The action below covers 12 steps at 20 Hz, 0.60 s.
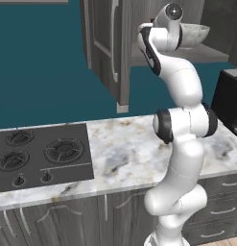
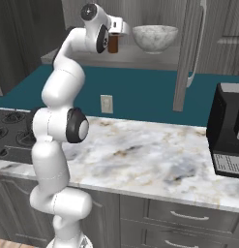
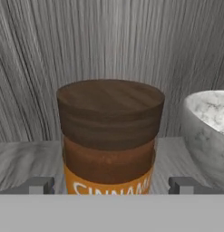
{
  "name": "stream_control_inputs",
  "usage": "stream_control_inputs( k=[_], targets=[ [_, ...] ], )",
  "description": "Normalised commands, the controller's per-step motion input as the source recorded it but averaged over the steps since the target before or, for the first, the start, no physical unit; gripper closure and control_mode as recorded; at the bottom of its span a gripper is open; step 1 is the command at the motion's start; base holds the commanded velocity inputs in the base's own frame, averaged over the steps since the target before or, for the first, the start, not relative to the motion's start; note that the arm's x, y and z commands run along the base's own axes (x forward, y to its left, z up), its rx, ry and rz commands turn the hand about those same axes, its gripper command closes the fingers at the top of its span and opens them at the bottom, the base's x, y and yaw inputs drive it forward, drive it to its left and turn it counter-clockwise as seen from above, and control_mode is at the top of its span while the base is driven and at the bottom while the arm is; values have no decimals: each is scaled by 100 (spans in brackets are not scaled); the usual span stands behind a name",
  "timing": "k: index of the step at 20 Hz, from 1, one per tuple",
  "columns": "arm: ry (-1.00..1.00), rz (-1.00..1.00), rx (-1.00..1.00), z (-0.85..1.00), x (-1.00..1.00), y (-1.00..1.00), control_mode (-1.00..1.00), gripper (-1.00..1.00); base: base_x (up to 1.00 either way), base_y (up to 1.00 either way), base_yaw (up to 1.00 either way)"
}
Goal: Take the cinnamon bottle from the cabinet and place it on the dining table, next to the plate with the cupcake. Then take the chocolate from the dining counter and place it on the cupcake plate.
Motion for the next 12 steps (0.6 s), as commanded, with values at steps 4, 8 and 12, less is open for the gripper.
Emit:
stream_control_inputs(
  k=[4, 8, 12],
  targets=[
    [0, 3, 0, -5, 30, -1, -100, -100, 0, 0, 0],
    [0, 0, 0, -1, 7, 0, -100, 100, 0, 0, 0],
    [1, 0, 0, -1, -25, 1, -100, 100, 0, 0, 0]
  ],
)
